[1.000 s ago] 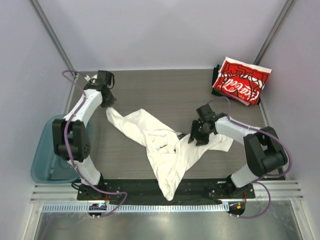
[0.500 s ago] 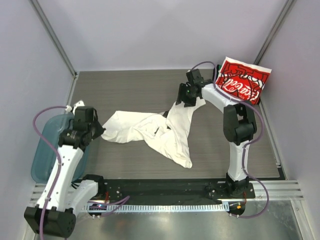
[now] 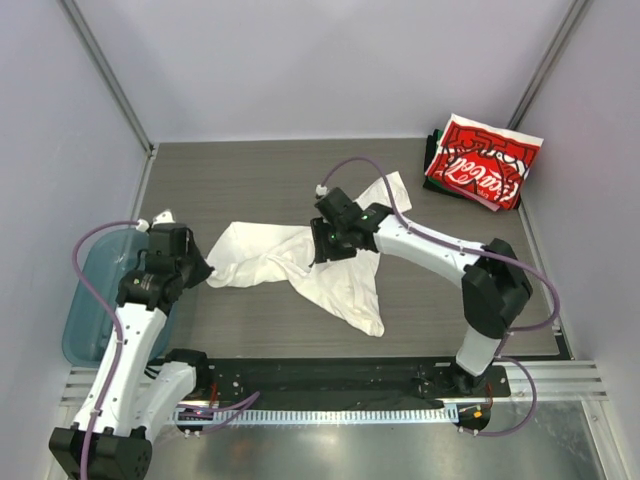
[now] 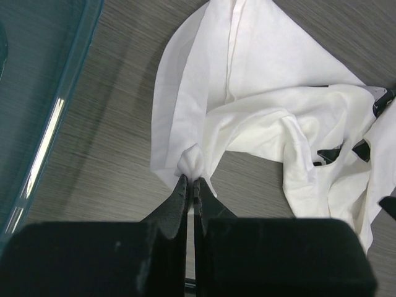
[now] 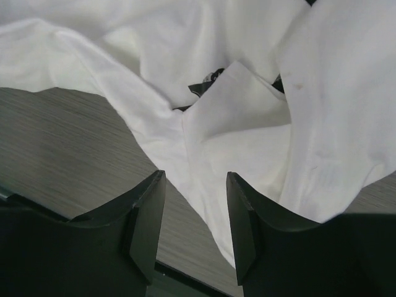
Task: Fold and stack the t-shirts
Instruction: Flatten the tshirt out
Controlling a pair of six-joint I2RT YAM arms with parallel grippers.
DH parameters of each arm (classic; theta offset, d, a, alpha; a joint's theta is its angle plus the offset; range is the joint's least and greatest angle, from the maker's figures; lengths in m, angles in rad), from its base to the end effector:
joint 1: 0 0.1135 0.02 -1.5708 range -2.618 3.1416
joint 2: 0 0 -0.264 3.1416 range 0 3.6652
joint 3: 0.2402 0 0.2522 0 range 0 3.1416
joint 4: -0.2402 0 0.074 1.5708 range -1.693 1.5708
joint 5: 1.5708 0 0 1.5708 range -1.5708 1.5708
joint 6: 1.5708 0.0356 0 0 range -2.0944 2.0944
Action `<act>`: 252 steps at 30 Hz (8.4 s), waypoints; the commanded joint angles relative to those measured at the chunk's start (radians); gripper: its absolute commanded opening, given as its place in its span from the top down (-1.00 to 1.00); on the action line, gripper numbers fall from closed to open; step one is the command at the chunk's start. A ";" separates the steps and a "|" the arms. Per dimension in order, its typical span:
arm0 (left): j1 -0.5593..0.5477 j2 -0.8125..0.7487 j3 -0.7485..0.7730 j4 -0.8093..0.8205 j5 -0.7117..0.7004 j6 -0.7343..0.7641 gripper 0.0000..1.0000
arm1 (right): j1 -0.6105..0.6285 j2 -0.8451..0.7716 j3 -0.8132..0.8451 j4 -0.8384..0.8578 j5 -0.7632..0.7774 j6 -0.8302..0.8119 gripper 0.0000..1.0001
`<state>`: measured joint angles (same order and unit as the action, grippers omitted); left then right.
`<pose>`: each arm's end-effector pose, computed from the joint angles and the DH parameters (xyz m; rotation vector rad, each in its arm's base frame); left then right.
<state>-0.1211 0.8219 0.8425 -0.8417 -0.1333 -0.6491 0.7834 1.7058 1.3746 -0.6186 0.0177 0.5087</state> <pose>0.1578 -0.0144 0.2919 -0.6847 2.2922 -0.2055 0.2629 0.2610 0.2630 -0.3478 2.5703 0.4827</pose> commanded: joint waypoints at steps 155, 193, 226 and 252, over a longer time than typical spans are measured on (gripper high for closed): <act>0.017 0.541 0.082 0.268 0.043 -0.124 -0.41 | -0.377 -0.339 -0.492 0.339 0.027 0.017 -0.99; -0.169 0.197 0.096 0.238 0.197 -0.294 -0.37 | -0.627 -0.566 -0.684 0.122 0.093 0.071 -0.99; -0.632 -0.082 0.267 1.018 0.147 -0.917 -0.99 | 0.080 -0.557 -0.715 -0.110 0.292 0.620 -0.96; -0.634 -0.056 0.233 1.087 0.179 -0.957 -0.99 | 0.275 -0.676 -0.931 -0.041 0.235 0.846 -0.65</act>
<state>-0.7517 0.7776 1.1141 0.1394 0.0425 -1.5745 1.0458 1.0023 0.4824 -0.7609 0.2508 1.3033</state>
